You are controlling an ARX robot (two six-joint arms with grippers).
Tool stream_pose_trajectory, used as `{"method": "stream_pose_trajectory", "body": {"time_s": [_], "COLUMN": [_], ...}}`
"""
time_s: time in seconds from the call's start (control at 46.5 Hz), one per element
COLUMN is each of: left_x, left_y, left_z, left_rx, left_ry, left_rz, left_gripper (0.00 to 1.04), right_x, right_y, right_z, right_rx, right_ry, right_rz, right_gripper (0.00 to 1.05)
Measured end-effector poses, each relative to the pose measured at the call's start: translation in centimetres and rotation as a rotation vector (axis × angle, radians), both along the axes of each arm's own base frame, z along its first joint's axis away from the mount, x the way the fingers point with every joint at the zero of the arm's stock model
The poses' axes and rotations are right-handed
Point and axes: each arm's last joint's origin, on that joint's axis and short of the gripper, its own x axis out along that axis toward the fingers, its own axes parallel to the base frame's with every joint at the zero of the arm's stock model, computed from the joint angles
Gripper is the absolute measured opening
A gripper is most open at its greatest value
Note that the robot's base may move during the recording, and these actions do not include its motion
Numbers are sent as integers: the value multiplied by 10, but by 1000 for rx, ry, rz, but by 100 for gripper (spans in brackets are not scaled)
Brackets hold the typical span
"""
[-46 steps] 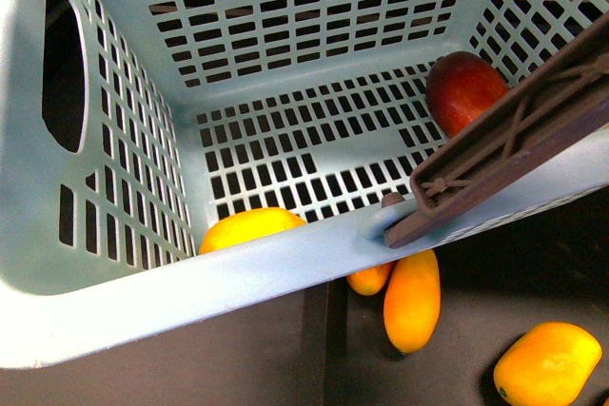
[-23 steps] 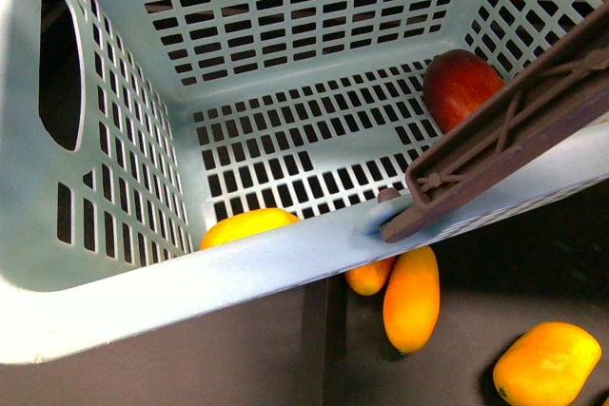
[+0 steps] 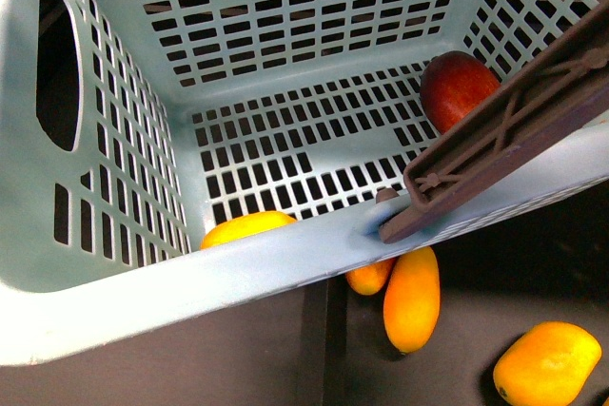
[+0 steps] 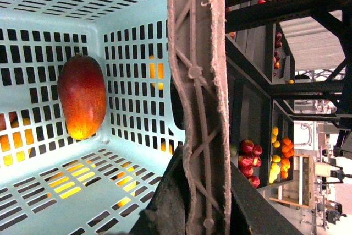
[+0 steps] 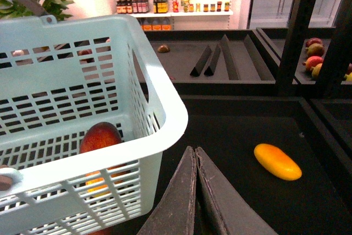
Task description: Pick lemon and mango into basket
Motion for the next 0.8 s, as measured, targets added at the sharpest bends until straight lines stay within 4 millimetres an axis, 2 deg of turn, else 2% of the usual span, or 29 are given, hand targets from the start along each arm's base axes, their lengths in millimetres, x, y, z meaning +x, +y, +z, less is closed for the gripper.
{"method": "stream_pose_trajectory", "body": {"time_s": [0.065,0.108,0.344,0.473,0.516,0.624,0.796], "left_x": [0,0,0,0,0,0,0], "left_y": [0,0,0,0,0,0,0], "left_z": [0,0,0,0,0,0,0], "left_rx": [0,0,1,0,0,0,0], "left_ry": [-1,-1,-1,0,0,0,0], "left_rz": [0,-1,2,0,-1,-1,0], "left_gripper": [7,7,7,7,7,7,7], "right_x": [0,0,0,0,0,0,0], "right_y": [0,0,0,0,0,0,0], "right_z": [0,0,0,0,0,0,0], "right_rx": [0,-1,-1,-1,-1,0,-1], "right_ry": [0,0,0,0,0,0,0], "right_rz": [0,0,0,0,0,0,0], "right_gripper": [2,6,57,74,84,97,96]}}
